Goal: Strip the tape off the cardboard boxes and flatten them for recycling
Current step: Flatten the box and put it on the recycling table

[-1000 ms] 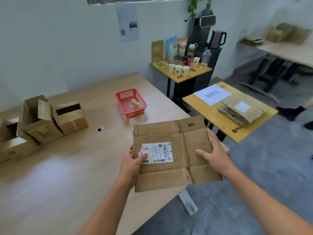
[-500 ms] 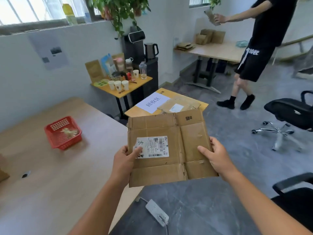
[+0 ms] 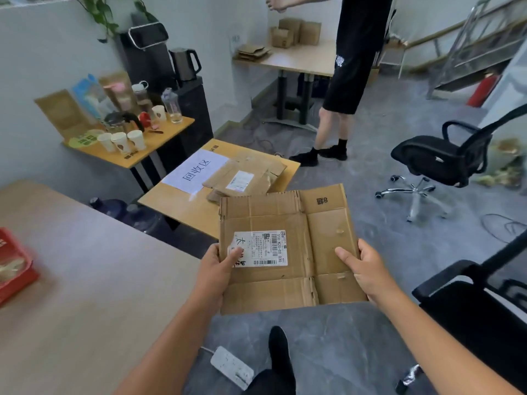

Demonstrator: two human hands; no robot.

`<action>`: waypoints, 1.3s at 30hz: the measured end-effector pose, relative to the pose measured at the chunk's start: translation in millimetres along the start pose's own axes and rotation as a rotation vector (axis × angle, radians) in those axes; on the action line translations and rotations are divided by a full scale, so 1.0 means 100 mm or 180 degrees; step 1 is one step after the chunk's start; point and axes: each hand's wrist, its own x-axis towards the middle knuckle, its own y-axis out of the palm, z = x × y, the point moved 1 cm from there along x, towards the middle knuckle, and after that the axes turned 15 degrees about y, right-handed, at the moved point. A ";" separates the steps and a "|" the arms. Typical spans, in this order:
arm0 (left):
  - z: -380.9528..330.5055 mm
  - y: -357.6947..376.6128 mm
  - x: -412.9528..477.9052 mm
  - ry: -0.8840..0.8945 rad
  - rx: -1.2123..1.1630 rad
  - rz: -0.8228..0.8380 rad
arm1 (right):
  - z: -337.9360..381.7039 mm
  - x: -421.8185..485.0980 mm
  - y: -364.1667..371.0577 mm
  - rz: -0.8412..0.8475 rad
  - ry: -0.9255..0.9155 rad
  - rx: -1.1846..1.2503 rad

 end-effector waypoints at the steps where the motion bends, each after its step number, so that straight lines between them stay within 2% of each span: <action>1: 0.10 0.09 0.13 -0.0038 -0.0016 -0.0022 | 0.02 0.16 -0.03 -0.0030 0.0014 -0.0058; 8: 0.65 0.54 1.15 -0.0282 0.0045 -0.0387 | 0.49 1.51 0.03 0.0048 0.0145 -0.0506; 13: 0.61 0.68 1.74 -0.0178 0.0440 -0.0883 | 1.02 2.29 0.29 0.0160 0.0066 -0.0994; 17: 0.54 0.74 2.14 -0.0175 0.0647 -0.1194 | 1.37 2.71 0.55 0.0292 0.0102 -0.1010; 23: 0.56 0.67 2.75 -0.0327 0.0492 -0.1545 | 1.86 3.55 0.86 0.0766 0.0216 -0.1145; 31: 0.57 0.93 3.40 -0.0679 0.0505 -0.2213 | 2.18 5.00 1.45 0.1480 0.0024 -0.1825; 36: 0.64 1.05 3.75 -0.0990 0.1017 -0.2536 | 2.20 5.73 1.85 0.1805 -0.0221 -0.2473; 39: 0.79 1.08 3.93 -0.1339 0.1909 -0.2698 | 2.09 6.03 2.05 0.1862 -0.0356 -0.3253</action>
